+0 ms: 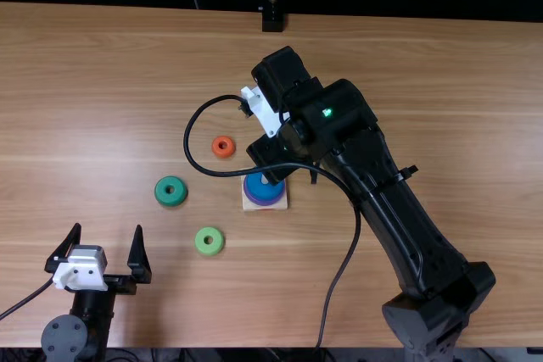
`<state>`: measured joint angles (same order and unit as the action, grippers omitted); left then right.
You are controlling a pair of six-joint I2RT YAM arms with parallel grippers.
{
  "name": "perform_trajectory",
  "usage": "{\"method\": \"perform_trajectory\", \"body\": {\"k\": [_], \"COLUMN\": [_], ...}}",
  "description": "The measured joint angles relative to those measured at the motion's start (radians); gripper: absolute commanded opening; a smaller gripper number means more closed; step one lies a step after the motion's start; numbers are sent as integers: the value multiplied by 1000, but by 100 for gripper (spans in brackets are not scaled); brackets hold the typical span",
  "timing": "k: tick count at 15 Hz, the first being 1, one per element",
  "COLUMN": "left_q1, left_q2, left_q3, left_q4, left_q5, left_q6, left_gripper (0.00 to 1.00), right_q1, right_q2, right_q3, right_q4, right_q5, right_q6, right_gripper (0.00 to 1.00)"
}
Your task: Build the Hanoi tower: stack the rings onto the peg from bottom to top in this color order: purple, dark blue, light blue, dark green, light green, yellow, orange.
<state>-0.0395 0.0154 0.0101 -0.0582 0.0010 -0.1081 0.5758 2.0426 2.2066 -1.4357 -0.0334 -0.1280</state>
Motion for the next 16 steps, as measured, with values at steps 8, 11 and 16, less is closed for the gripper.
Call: {"method": "perform_trajectory", "body": {"k": [8,11,16], "left_q1": [0,0,0], "left_q2": [0,0,0], "left_q3": [0,0,0], "left_q4": [0,0,0], "left_q5": [-1,-1,-1], "left_q6": [0,0,0], "left_gripper": [100,100,100], "right_q1": [0,9,51], "right_q2": [0,0,0], "right_q3": [0,0,0], "right_q4": [36,37,34], "right_q5": [0,0,0], "right_q6": [0,0,0], "right_gripper": [0,0,0]}}
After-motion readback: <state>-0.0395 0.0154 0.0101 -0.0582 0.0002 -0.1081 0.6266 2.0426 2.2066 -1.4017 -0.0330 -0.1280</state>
